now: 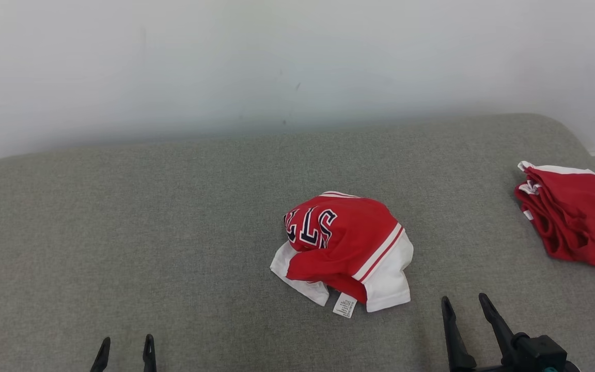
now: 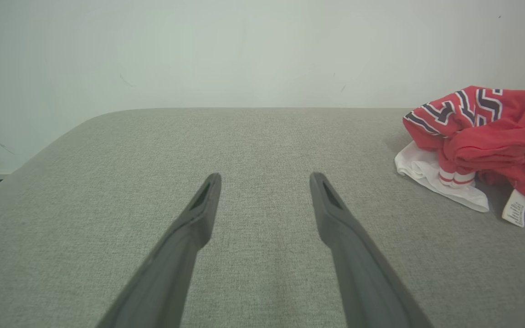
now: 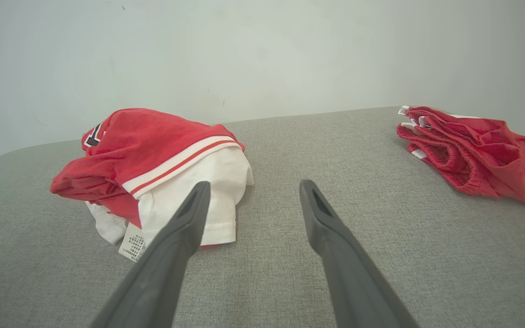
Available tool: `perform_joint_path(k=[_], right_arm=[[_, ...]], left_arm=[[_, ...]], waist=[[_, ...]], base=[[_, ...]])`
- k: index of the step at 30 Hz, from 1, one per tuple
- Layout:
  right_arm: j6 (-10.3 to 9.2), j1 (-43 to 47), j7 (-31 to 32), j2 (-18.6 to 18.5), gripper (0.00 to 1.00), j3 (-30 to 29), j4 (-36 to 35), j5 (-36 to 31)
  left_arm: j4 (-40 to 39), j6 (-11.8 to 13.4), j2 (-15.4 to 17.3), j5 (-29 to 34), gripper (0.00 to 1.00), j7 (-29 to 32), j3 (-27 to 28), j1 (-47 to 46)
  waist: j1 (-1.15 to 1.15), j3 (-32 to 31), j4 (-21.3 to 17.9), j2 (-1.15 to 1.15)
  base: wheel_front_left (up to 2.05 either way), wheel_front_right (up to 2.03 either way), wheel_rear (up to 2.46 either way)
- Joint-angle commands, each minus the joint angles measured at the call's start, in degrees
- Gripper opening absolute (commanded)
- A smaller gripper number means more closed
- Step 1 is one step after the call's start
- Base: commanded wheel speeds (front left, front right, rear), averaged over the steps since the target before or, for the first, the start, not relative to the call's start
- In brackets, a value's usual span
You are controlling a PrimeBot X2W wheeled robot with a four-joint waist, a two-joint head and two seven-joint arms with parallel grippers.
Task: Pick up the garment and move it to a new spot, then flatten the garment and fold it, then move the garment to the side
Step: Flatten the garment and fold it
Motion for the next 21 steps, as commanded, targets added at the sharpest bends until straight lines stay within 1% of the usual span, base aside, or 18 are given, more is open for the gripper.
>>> perform_joint_path(k=[1,8,13,16,19,21], right_arm=[[-0.15,-0.2,0.0,0.2,1.00,0.1,0.0,0.4],[-0.15,-0.2,0.0,0.1,1.00,0.2,0.0,0.4],[-0.15,-0.6,0.0,-0.1,1.00,0.6,-0.1,0.5],[-0.15,-0.8,0.0,-0.2,1.00,0.8,-0.1,0.7],[-0.15,-1.3,0.1,-0.3,1.00,1.0,-0.2,0.7],[-0.15,-1.6,0.1,-0.4,1.00,0.9,-0.2,0.7]], left_arm=[[-0.2,-0.2,-0.2,0.3,1.00,-0.2,0.0,-0.5],[0.0,-0.4,-0.2,0.7,1.00,-0.2,-0.6,-0.8],[1.3,-0.7,0.0,-0.2,1.00,-0.2,-4.1,-3.1],[2.6,-0.9,0.8,-0.5,1.00,0.2,-8.7,-5.9],[3.4,-0.8,2.3,-1.9,1.00,3.0,-16.3,-10.6],[4.0,-0.8,4.0,-3.1,1.00,5.8,-21.7,-14.0]], waist=[[0.00,0.0,-0.1,0.00],[0.00,0.2,-0.1,0.00],[0.00,0.6,-0.8,0.00],[0.00,1.1,-1.8,0.00],[0.00,1.9,-3.2,0.00],[0.00,2.6,-4.2,0.00]], base=[[0.00,0.00,0.00],[0.00,0.00,0.00],[0.00,0.00,0.00],[0.00,0.00,0.00],[0.00,0.00,0.00],[0.00,0.00,0.00]])
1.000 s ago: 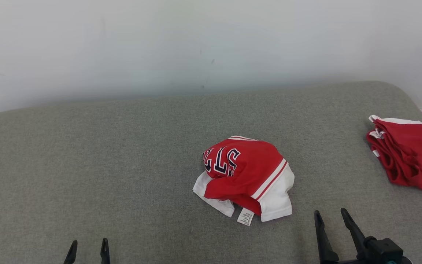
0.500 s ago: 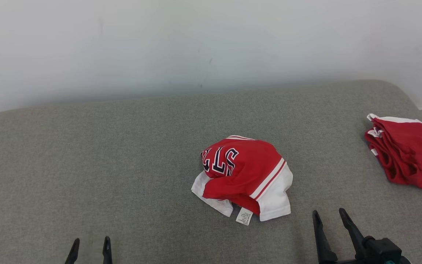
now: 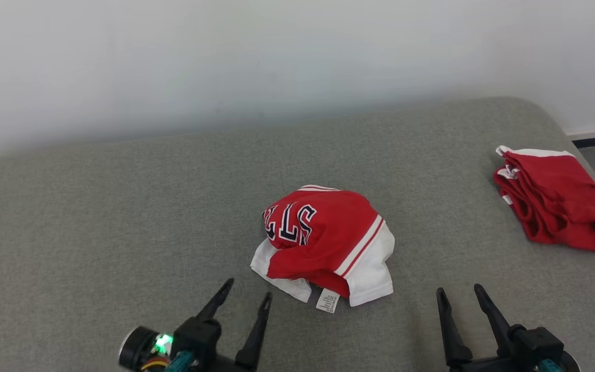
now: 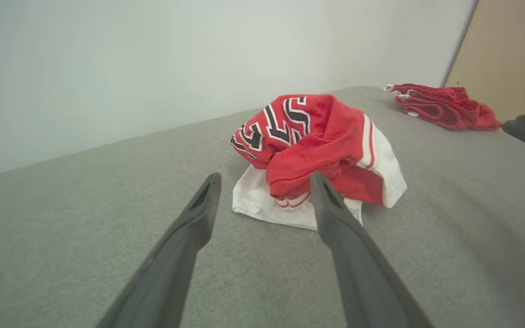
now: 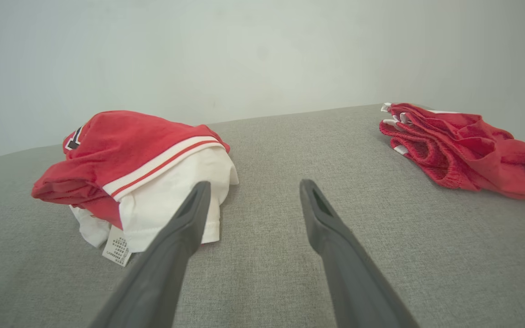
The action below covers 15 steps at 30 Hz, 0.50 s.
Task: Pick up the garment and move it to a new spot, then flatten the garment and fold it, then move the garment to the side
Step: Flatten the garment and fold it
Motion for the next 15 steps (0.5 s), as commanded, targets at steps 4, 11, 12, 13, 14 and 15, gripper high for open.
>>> perform_joint_path(k=[4,11,12,13,14,15], right_arm=[[-0.15,-1.3,0.0,-0.1,1.00,0.4,-0.1,0.3],[-0.15,-2.1,-0.6,0.1,1.00,0.4,0.3,0.5],[-0.15,-2.1,-0.6,0.1,1.00,0.4,0.4,0.5],[-0.15,-2.1,-0.6,0.1,1.00,0.5,0.6,0.6],[-0.15,-2.1,-0.7,0.1,1.00,0.5,0.6,0.7],[-0.15,-2.2,-0.7,0.2,1.00,0.7,0.7,0.8]], left_arm=[[1.6,0.0,3.9,-1.5,1.00,4.3,-8.8,-8.1],[7.1,0.0,7.1,-0.5,1.00,7.8,-13.6,-15.2],[7.7,0.0,7.3,-0.4,1.00,7.7,-13.7,-15.7],[8.2,0.0,7.4,-0.4,1.00,7.7,-14.1,-16.1],[8.7,0.0,7.4,-0.5,1.00,7.5,-14.5,-16.3],[9.1,0.0,7.4,-0.7,1.00,7.3,-14.7,-16.7]], waist=[[0.00,2.5,-3.8,0.00],[0.00,4.2,-8.6,0.00],[0.00,4.4,-9.2,0.00],[0.00,4.5,-9.6,0.00],[0.00,4.6,-10.0,0.00],[0.00,4.7,-10.5,0.00]], base=[[0.00,0.00,0.00],[0.00,0.00,0.00],[0.00,0.00,0.00],[0.00,0.00,0.00],[0.00,0.00,0.00],[0.00,0.00,0.00]])
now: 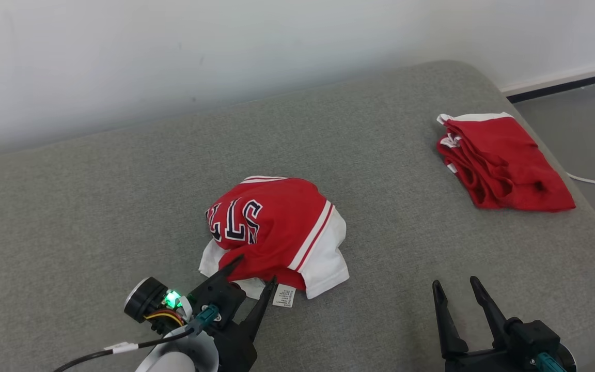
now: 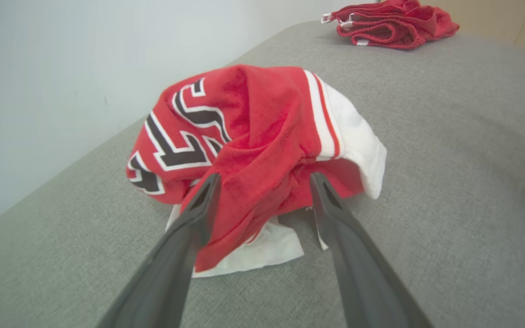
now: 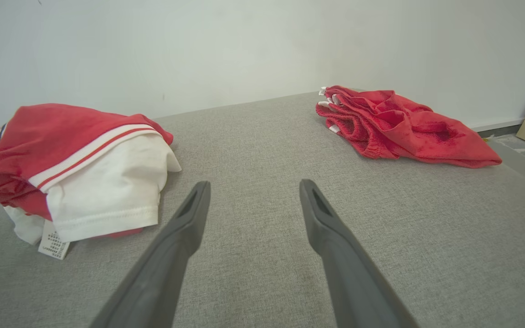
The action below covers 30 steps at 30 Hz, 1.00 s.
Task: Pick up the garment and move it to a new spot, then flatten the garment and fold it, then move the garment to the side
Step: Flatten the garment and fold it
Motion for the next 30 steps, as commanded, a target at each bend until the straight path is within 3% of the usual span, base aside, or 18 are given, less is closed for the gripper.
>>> perform_joint_path(k=[1,11,12,13,14,22,30], right_arm=[[-0.15,-0.5,-0.3,0.2,1.00,0.2,0.1,0.6],[-0.15,-1.1,-0.8,0.6,1.00,0.7,0.8,0.7],[-0.15,-1.2,-0.9,0.6,1.00,0.7,0.9,0.7],[-0.15,-1.3,-0.9,0.6,1.00,0.8,1.0,0.7],[-0.15,-1.3,-0.9,0.6,1.00,0.9,1.1,0.6],[-0.15,-1.6,-1.1,0.7,1.00,1.1,1.4,0.8],[-0.15,-2.2,-1.1,0.8,1.00,1.2,1.8,0.5]], left_arm=[[0.7,0.1,-0.1,-0.1,1.00,-0.5,-0.3,-1.0],[6.1,1.6,-2.2,1.3,1.00,-0.1,-1.4,-5.3],[6.8,1.6,-2.5,1.3,0.95,-0.1,-1.5,-5.7],[7.4,1.9,-2.8,1.3,0.41,-0.4,-1.5,-6.2],[8.0,2.0,-3.1,1.4,0.00,-0.5,-1.7,-6.8],[11.7,2.8,-6.9,-0.3,0.00,-2.6,-1.0,-11.8],[8.7,1.7,-10.6,-5.4,0.00,-8.1,-1.7,-22.9]], waist=[[-0.01,1.3,-2.3,0.00],[-0.01,1.6,-3.3,0.00],[-0.01,1.6,-3.3,0.00],[-0.01,1.5,-3.3,0.00],[-0.01,1.4,-3.3,0.00],[-0.01,1.1,-3.0,0.00],[-0.01,0.9,-2.6,0.00]], base=[[0.00,0.00,0.00],[0.00,0.00,0.00],[0.00,0.00,0.00],[0.00,0.00,0.00],[0.00,0.00,0.00],[0.00,0.00,0.00],[0.00,0.00,0.00]])
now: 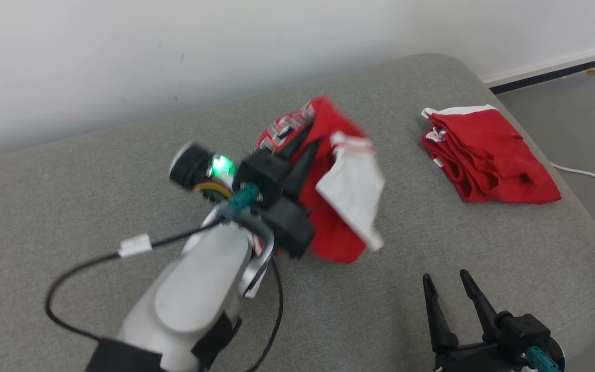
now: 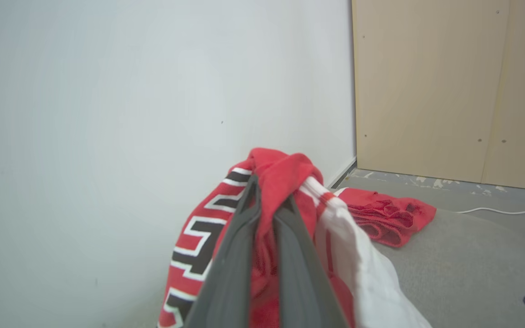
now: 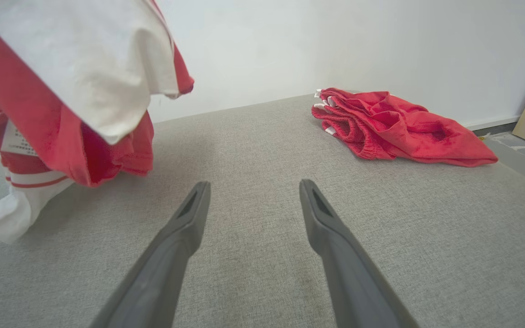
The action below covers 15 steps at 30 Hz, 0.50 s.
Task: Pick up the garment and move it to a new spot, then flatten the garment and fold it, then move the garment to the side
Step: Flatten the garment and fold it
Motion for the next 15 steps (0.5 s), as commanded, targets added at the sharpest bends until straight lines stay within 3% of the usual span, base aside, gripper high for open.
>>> perform_joint_path(k=[1,4,5,6,8,15], right_arm=[[-0.15,-0.2,-0.2,0.3,1.00,0.2,0.2,0.1],[-0.15,-0.7,-0.2,0.4,1.00,0.9,0.6,0.3],[-0.15,-0.7,-0.2,0.4,1.00,0.9,0.6,0.3],[-0.15,-0.6,-0.2,0.4,1.00,1.0,0.7,0.5],[-0.15,-0.5,-0.3,0.4,1.00,0.7,0.6,0.5],[-0.15,0.0,-0.4,0.5,1.00,-0.9,0.0,0.3]], left_arm=[[-0.7,-0.3,-0.2,-1.2,0.00,-0.8,-0.3,-1.9],[-6.1,0.5,-0.3,-11.7,0.00,-3.3,-2.4,-6.8],[-6.1,0.5,-0.3,-11.7,0.00,-3.3,-2.4,-6.8],[-8.2,2.4,-0.2,-16.9,0.00,-4.0,-2.9,-8.1],[-9.2,3.9,-0.2,-20.9,0.00,-4.5,-3.2,-8.2],[-2.8,6.3,1.2,-24.3,0.00,-5.0,-2.6,-0.1]], waist=[[-0.01,-0.1,-0.1,0.00],[-0.01,-0.3,-0.5,0.00],[-0.01,-0.3,-0.5,0.00],[-0.01,-0.2,-0.5,0.00],[-0.01,-0.1,-0.3,0.00],[-0.01,1.1,2.3,0.00]], base=[[0.00,0.00,0.00],[0.00,0.00,0.00],[0.00,0.00,0.00],[0.00,0.00,0.00],[0.00,0.00,0.00],[0.00,0.00,0.00]])
